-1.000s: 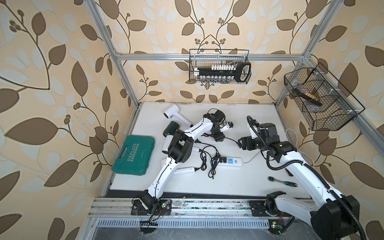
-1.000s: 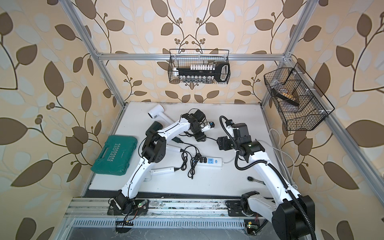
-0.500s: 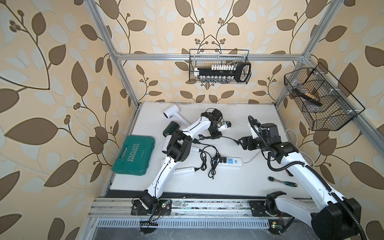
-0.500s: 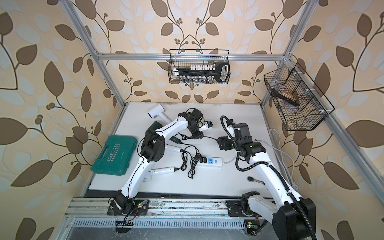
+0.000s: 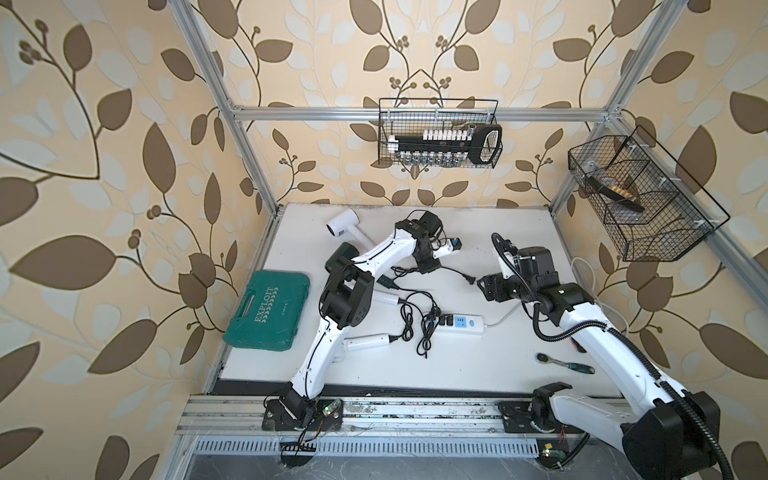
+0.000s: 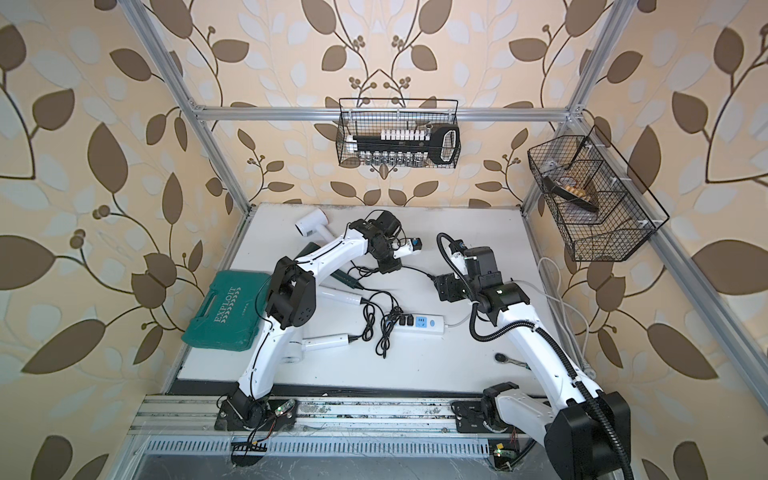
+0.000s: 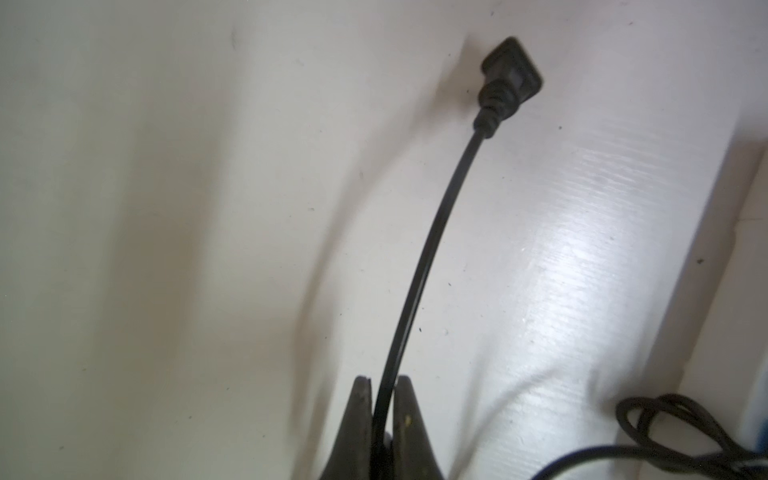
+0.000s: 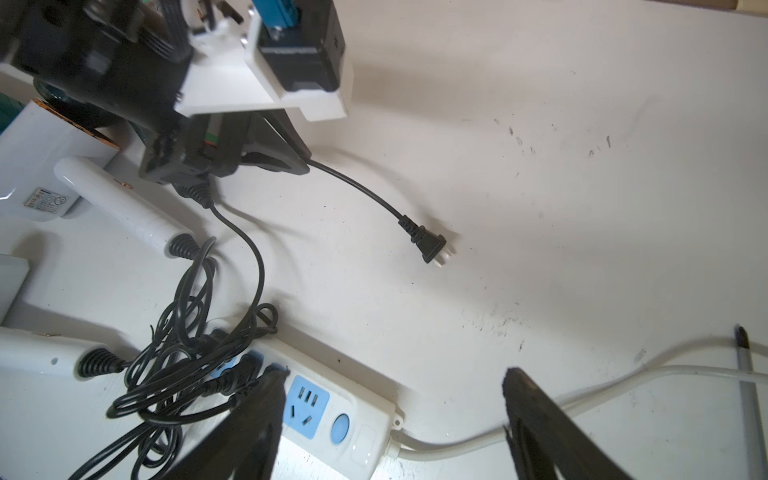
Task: Charge the blow dryers
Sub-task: Pick up the plug from the center of the board.
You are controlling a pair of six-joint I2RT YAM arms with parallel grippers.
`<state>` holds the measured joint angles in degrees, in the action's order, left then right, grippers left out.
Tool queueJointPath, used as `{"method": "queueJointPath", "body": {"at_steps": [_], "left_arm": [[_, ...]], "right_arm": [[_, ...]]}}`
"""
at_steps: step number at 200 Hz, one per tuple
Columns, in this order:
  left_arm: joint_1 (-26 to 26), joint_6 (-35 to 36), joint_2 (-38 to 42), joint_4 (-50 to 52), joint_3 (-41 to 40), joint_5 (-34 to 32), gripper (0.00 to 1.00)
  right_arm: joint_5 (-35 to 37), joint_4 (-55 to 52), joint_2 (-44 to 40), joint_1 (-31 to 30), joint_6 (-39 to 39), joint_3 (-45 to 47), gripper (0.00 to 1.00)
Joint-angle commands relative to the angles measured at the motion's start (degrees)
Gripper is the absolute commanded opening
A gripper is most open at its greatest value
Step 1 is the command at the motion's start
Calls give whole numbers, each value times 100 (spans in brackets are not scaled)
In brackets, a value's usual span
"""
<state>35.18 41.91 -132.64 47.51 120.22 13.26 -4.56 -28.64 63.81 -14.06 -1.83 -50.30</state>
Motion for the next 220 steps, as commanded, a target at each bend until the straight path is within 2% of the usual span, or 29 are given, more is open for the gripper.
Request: {"method": "queueJointPath", "body": {"at_steps": [1,33,65,113,165,220], "left_arm": [[-21,521,859,-127,-397,-25,0],[-22,745,1289,-193,-775,68,0],[-26,1010,1576,39,-859,494,0],[-22,1575,1859,546,-1017,1020,0],[-21,2334,2058,1162,-1061,1145,0],[-35,2572,2240,1517,-893,1340,0]], "right_arm": [[80,137,-90,-104,421,135,82],[-430,266,-99,-107,1011,212,82],[-964,578,63,-283,1757,306,78],[-1046,858,531,-516,2790,344,78],[-682,682,1253,-629,3282,58,71],[-601,1044,1396,-831,3370,216,69]]}}
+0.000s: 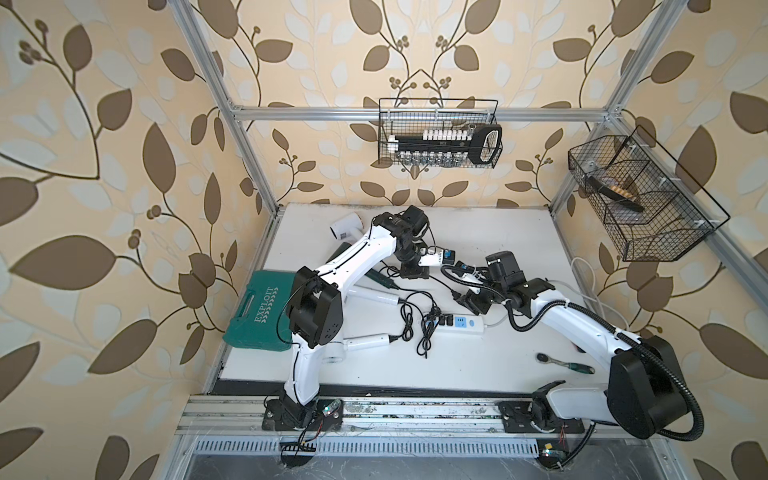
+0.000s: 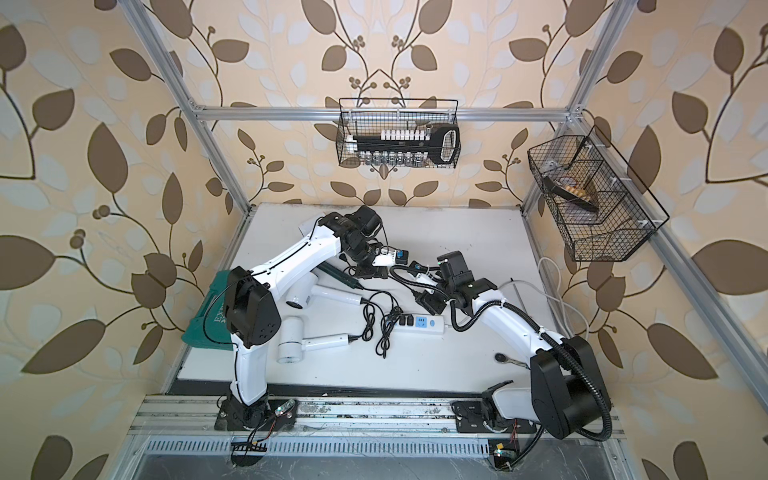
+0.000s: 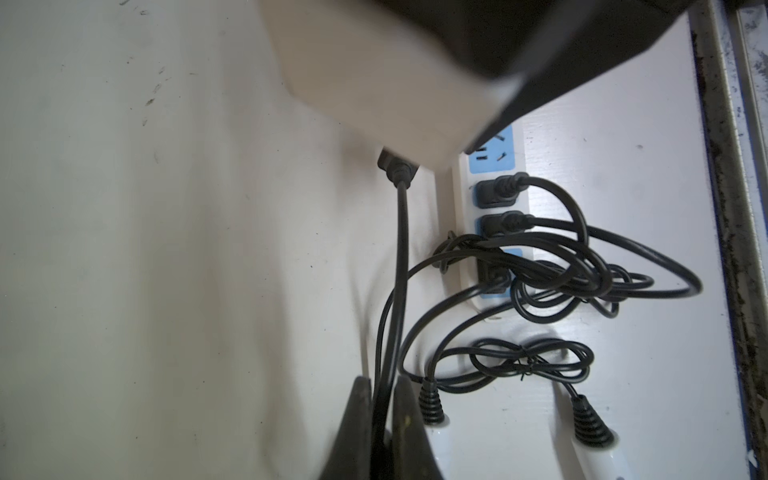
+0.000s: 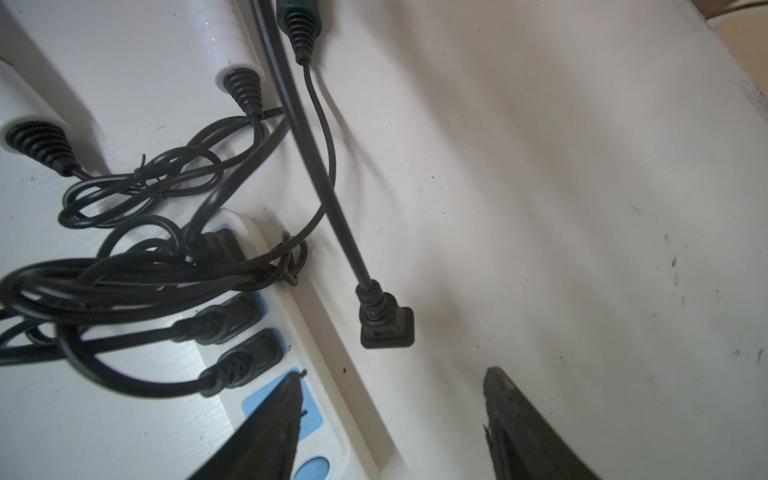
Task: Charge the blow dryers
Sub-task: Pick up the plug from the center of the board.
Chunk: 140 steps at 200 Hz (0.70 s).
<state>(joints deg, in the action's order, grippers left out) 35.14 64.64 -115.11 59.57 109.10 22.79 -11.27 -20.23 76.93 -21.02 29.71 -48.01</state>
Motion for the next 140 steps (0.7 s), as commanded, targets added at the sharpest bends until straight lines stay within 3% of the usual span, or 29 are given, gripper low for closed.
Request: {"method": "queueJointPath", "body": {"at_steps": [1,50,79,140], "left_arm": [[-28,306,493,315,218,390,0],[-27,175,490,344,380,649,0],[-31,128,421,454,595,900,0],[-18,155,446,433,409,803,0]], "right_arm": [[71,212,85,-142,217,-6,69],[31,215,399,-289,127,-233,61],[1,385,440,-315,61,-227,61],[365,482,246,-425,113,-202,61]]}}
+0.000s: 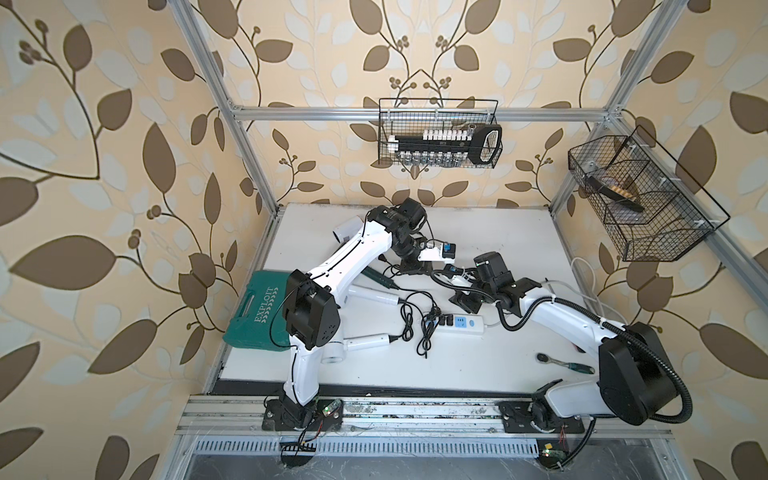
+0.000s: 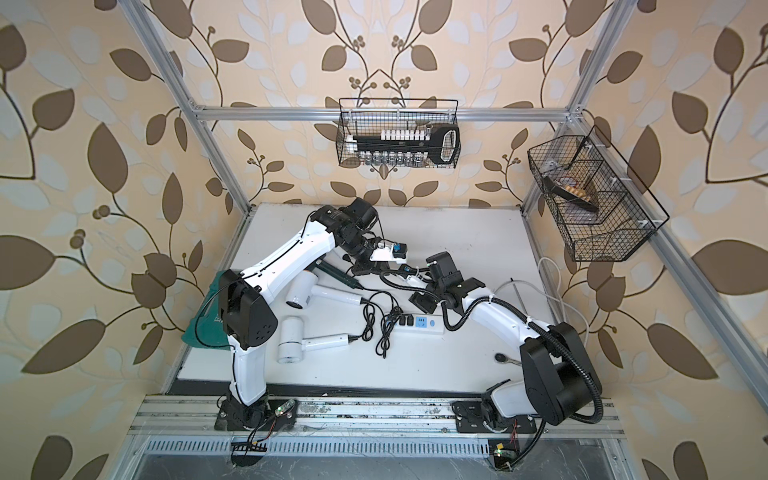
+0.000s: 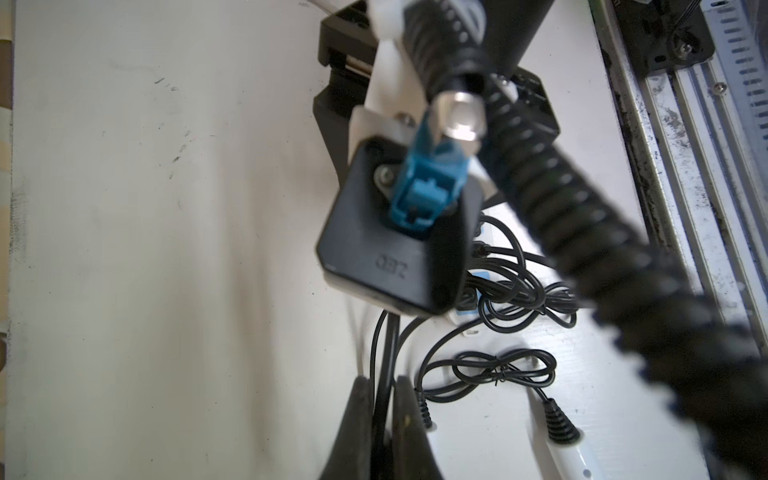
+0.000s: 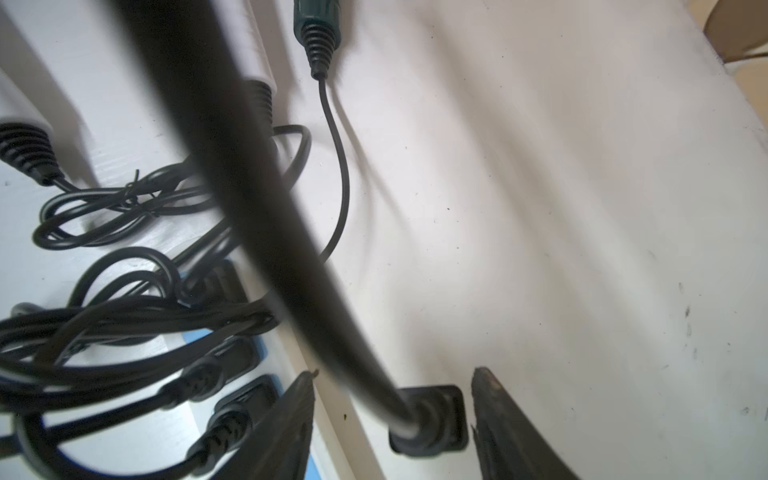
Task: Charge the blow dryers
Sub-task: Pick up the plug from the center of the board.
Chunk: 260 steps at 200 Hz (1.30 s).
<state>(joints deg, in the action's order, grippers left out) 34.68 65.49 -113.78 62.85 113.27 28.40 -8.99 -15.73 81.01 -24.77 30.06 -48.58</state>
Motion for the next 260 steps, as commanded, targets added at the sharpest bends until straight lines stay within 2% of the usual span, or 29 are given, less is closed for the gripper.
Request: {"method": "queueJointPath", "body": {"at_steps": [1,33,62,84,181,211,231,260], "left_arm": [[29,69,312,105,-12,238,0],[23,51,323,105,-42,270,0],[34,65,312,122,-33,248,0],[38,61,337,94,-66,253,0],[42,44,391,43,-105,245,0],[43,49,410,43,-95,253,0],[45,43,407,43,-103,253,0],[40,0,393,-5,-118,253,0]], "right_arm": [[141,25,-164,-51,74,-149,61],[131,-26,-199,-52,91,-176,59],[73,-36,-250,-54,52,-228,47],[64,-160,-218,-52,77,-309,43],[-21,-363,-118,-62,26,-387,38],[56,-440,-33,-55,5,-414,29],[74,-432,-66,-69,-18,-416,14],[150,-472,-112,-69,-29,-451,4]]}}
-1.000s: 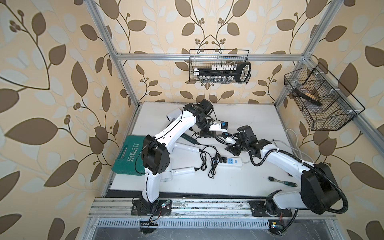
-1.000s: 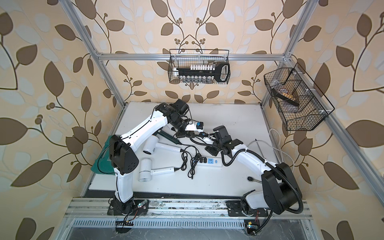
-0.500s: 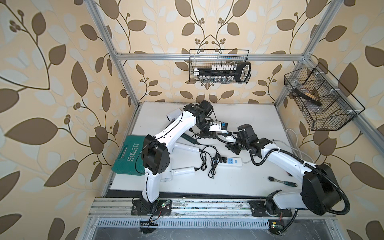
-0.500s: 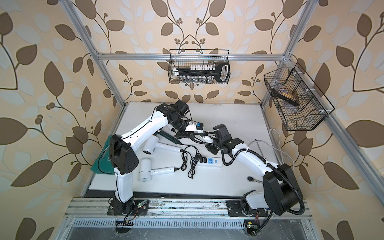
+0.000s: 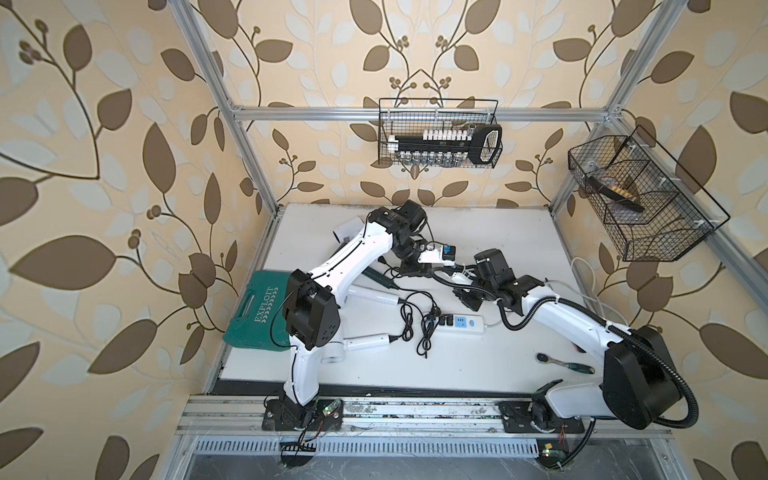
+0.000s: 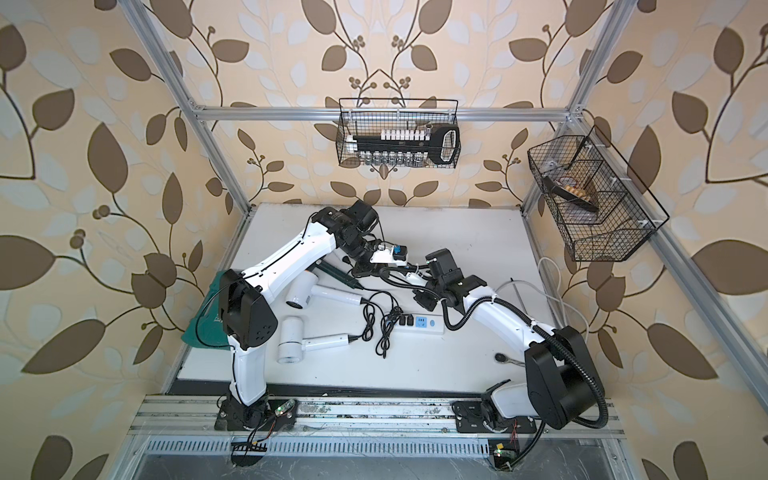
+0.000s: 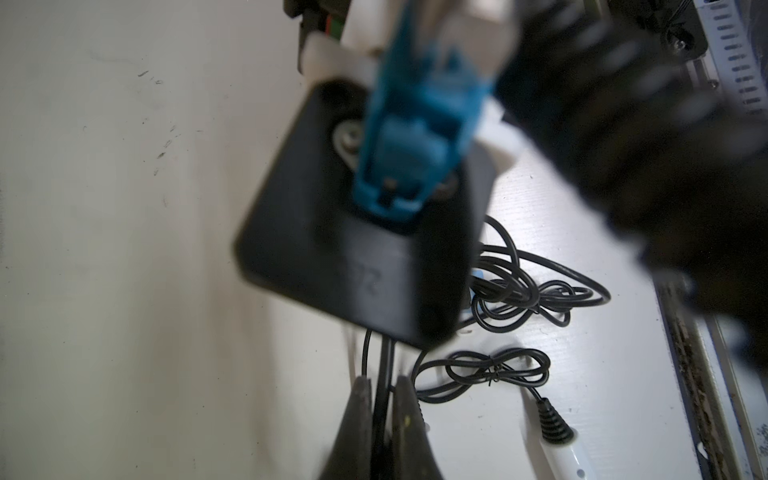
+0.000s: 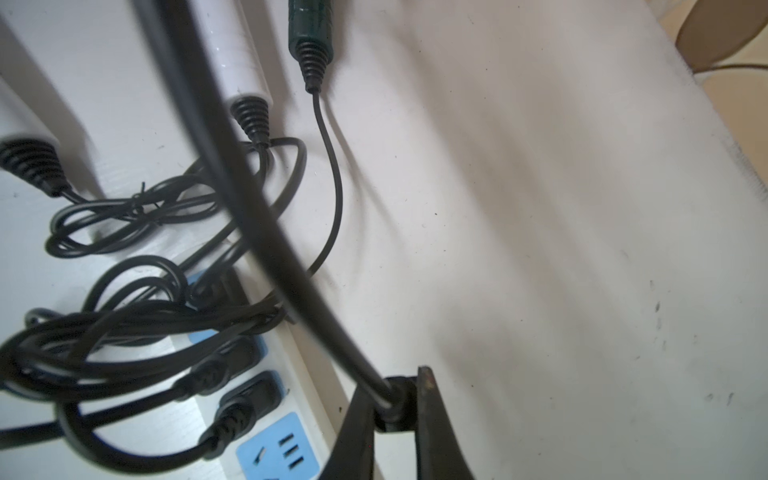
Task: Charge the blow dryers
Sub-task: Pick up the plug from the center of the board.
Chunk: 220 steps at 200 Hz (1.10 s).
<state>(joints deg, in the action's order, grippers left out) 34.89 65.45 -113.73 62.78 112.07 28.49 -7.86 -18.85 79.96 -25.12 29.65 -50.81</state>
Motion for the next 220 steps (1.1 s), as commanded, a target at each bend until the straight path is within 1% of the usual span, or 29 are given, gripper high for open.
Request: {"method": "queueJointPath", "body": {"at_steps": [1,13,28,29,32,36,41,44,58,69,73,79,91,102,116,140,162,172,186,204,220], "left_arm": [[22,3,388,-1,-4,244,0],[24,-60,375,-98,-8,212,0],[23,-302,311,-375,-12,67,0],[25,-325,305,-400,-11,55,1],[25,-423,286,-491,-12,-1,9],[24,-554,253,-621,-15,-87,24],[24,-729,220,-785,-25,-214,34],[24,-848,186,-881,-12,-307,37],[34,-1404,8,-1257,116,-732,40],[38,-1937,-99,-1533,274,-1078,49],[43,-2149,-125,-1632,330,-1202,51],[38,-2478,-132,-1726,417,-1365,51],[28,-3005,-7,-1935,408,-1475,52],[32,-3513,215,-2190,211,-1404,55],[37,-4123,579,-2535,-229,-1271,56],[38,-4866,1225,-3016,-1179,-996,57],[39,-5509,1742,-3359,-1946,-963,58],[42,-5804,1901,-3362,-2156,-968,59],[43,-6218,2082,-3253,-2349,-934,59],[36,-6524,2283,-3048,-2619,-746,59],[40,-6780,2589,-3232,-3146,-544,59]], "right_arm": [[37,-157,-7,-31,9,-228,4],[104,-171,-23,-36,-37,-230,0],[279,-188,-33,-36,-202,-247,0],[295,-184,-29,-36,-217,-255,0],[328,-196,-25,-34,-273,-262,0],[375,-217,-17,-36,-356,-278,0],[412,-259,2,-36,-458,-309,0],[439,-280,11,-28,-521,-327,0],[518,-333,76,-28,-930,-396,0],[503,-383,102,9,-1320,-467,0],[467,-418,119,29,-1478,-493,0],[421,-477,153,79,-1719,-544,0],[207,-647,207,224,-2109,-652,0],[20,-788,221,298,-2371,-698,0],[-85,-971,158,298,-2552,-691,0],[-251,-955,-147,292,-2941,-431,0],[-151,-1072,-265,275,-3640,-307,0],[-98,-1077,-317,208,-3913,-213,0],[193,-979,-449,30,-4283,-45,0],[433,-743,-642,-176,-4760,197,0],[575,-448,-781,-364,-5103,435,0]]}}
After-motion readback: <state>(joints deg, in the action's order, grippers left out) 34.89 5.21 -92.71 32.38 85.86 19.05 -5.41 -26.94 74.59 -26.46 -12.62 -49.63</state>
